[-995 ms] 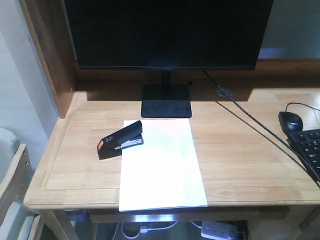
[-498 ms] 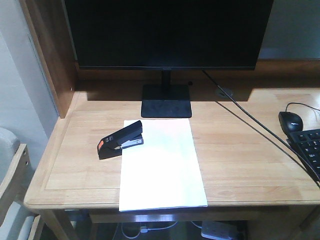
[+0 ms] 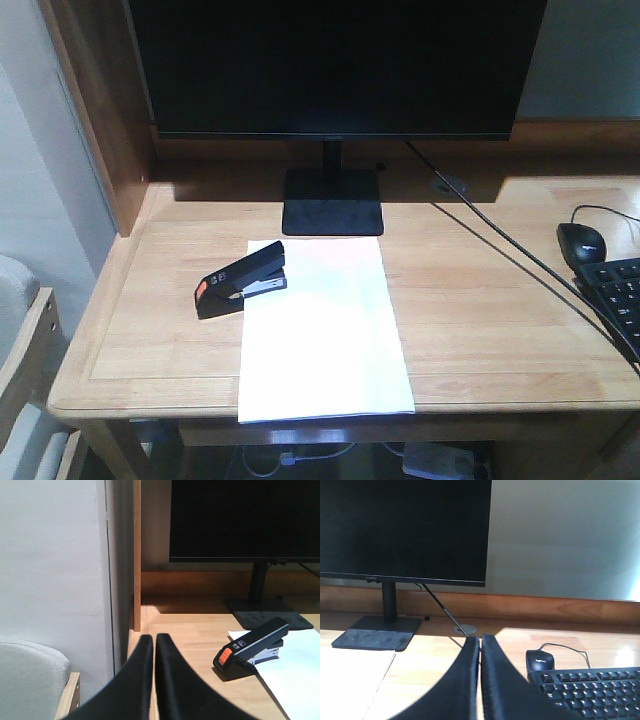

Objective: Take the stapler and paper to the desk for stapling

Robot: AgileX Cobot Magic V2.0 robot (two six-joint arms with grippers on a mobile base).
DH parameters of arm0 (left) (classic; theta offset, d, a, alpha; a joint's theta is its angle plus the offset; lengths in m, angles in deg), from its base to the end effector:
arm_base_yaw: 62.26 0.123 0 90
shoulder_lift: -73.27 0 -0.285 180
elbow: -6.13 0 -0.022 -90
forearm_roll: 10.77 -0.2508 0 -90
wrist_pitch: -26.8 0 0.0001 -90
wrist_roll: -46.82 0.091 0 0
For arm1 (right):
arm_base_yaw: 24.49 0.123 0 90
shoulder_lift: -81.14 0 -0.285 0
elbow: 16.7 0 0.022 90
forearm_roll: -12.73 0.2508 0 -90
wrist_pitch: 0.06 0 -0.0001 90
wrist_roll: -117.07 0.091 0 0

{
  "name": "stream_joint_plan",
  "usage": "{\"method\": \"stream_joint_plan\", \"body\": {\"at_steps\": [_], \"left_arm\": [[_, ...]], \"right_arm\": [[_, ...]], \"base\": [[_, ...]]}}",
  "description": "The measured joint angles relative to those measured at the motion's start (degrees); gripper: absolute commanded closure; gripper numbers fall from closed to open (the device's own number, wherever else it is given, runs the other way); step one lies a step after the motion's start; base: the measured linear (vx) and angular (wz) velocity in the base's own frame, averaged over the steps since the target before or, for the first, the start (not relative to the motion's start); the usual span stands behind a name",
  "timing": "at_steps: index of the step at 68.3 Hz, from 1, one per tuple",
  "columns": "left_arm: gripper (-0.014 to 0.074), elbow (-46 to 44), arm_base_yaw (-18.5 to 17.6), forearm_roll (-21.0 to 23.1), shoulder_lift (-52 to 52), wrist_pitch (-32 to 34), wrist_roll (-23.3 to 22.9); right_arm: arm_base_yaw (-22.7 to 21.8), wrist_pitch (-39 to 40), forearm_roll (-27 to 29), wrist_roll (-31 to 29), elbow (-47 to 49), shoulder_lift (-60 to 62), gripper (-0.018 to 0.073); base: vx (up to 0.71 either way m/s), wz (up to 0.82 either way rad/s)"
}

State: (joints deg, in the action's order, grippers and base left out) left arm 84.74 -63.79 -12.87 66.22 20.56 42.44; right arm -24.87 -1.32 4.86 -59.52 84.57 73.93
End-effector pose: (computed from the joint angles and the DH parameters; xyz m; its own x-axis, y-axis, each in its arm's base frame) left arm 0.0565 -0.0011 0.1958 -0.0340 -0.0391 -0.9987 0.0214 0.9990 -0.0398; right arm 0.0568 -0.0007 0.2028 0.0482 -0.0781 -0.9958 0.0134 0.9969 -0.0775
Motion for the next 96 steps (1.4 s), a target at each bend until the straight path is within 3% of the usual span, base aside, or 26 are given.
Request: {"method": "stream_joint_plan", "body": {"at_steps": [96], "left_arm": [[0.0603,0.0,0.0,0.0,0.0,0.0,0.0]], "right_arm": [[0.0,0.0,0.0,-0.04,0.0,0.0,0.0569]], "base": [[0.0,0.0]]}}
